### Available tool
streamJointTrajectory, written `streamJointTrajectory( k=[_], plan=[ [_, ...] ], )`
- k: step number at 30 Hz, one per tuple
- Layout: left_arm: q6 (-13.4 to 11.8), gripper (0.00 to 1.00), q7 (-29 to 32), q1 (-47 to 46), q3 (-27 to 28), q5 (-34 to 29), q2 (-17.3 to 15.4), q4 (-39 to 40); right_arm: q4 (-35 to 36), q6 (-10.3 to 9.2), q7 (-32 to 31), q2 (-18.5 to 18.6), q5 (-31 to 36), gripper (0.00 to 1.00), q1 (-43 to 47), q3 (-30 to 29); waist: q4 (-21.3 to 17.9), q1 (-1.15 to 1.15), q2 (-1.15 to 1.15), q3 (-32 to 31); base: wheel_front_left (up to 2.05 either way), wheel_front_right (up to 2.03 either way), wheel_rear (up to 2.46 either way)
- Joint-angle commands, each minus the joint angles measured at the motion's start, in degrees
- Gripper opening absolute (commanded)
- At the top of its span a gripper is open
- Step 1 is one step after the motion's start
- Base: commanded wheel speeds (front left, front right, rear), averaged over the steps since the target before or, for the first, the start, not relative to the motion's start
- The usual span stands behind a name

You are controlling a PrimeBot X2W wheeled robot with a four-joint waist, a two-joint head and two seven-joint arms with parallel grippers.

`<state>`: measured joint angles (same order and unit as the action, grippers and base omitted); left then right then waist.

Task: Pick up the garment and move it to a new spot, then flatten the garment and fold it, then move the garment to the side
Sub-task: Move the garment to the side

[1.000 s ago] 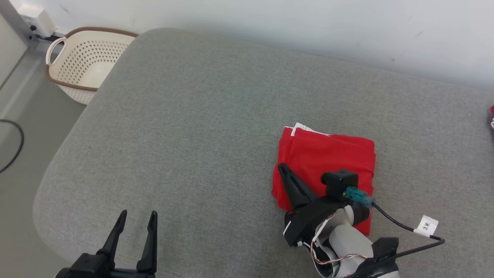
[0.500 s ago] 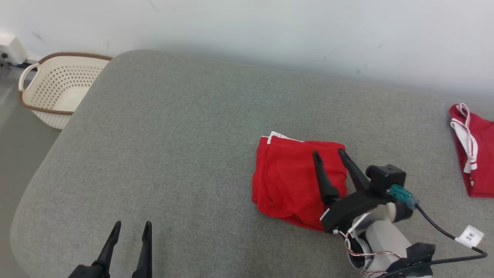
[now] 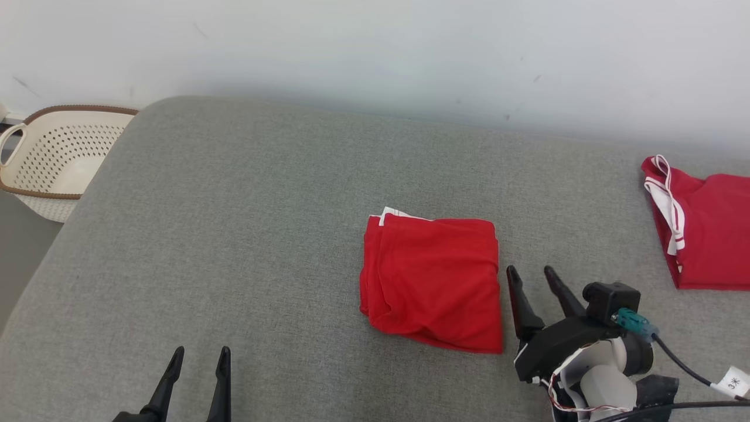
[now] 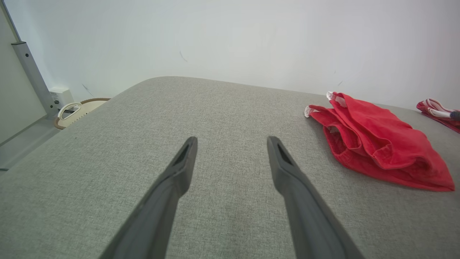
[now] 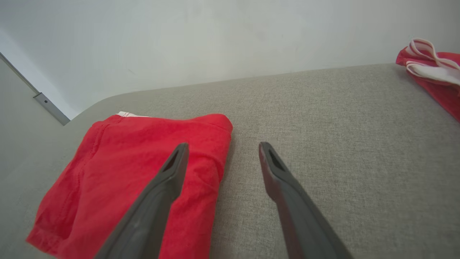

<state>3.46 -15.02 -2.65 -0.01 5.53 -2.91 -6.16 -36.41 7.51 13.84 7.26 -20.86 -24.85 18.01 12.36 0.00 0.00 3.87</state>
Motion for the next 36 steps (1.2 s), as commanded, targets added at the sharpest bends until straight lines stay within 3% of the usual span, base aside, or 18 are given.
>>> streamJointTrajectory(
  k=[1,11,26,27,28,29,32,36],
  plan=[
    [0.11,1.0,-0.27,0.26,0.15,0.15,-0.02,0.04,-0.2,-0.05,-0.08,-0.07,-0.61,1.0,0.89,0.47,-0.14,0.0,0.0,0.04,0.0,0.0,0.0],
    [0.38,1.0,-0.27,-0.52,-0.6,0.27,-0.02,-0.23,-5.9,-0.05,-1.48,-0.41,-5.99,1.0,-1.58,3.94,0.52,0.0,0.0,0.71,0.0,0.0,0.0],
    [0.33,1.0,-0.27,-1.27,-0.2,0.99,-0.01,-0.17,-14.82,-0.05,-6.5,-2.38,-19.2,1.0,-6.72,10.64,2.57,0.0,0.0,2.68,0.0,0.0,0.0],
    [0.34,1.0,-0.27,-1.33,-0.18,0.94,-0.02,-0.14,-14.99,-0.05,-6.85,-2.52,-19.77,0.96,-6.82,11.43,2.59,0.0,0.0,2.8,0.0,0.0,0.0],
    [0.35,1.0,-0.27,-1.37,-0.16,0.89,-0.02,-0.12,-15.08,-0.05,-6.79,-2.56,-20.21,0.35,-7.08,12.03,2.61,0.0,0.0,2.93,0.0,0.0,0.0],
    [0.36,1.0,-0.27,-1.42,-0.15,0.94,-0.02,-0.1,-15.11,-0.05,-6.5,-2.48,-20.57,0.0,-7.38,12.63,2.61,0.0,0.0,3.06,0.0,0.0,0.0],
    [0.01,1.0,-0.27,-1.44,0.5,1.3,-0.02,0.2,-15.45,-0.05,-2.07,0.65,-19.07,0.0,-11.81,18.11,0.77,0.0,0.0,3.92,0.0,0.0,0.0],
    [0.12,1.0,-0.26,-1.4,0.64,1.12,0.0,0.45,-15.07,-0.05,-0.99,2.8,-17.24,0.0,-14.05,19.76,-1.33,0.0,0.0,4.27,0.0,0.0,0.0]
  ],
)
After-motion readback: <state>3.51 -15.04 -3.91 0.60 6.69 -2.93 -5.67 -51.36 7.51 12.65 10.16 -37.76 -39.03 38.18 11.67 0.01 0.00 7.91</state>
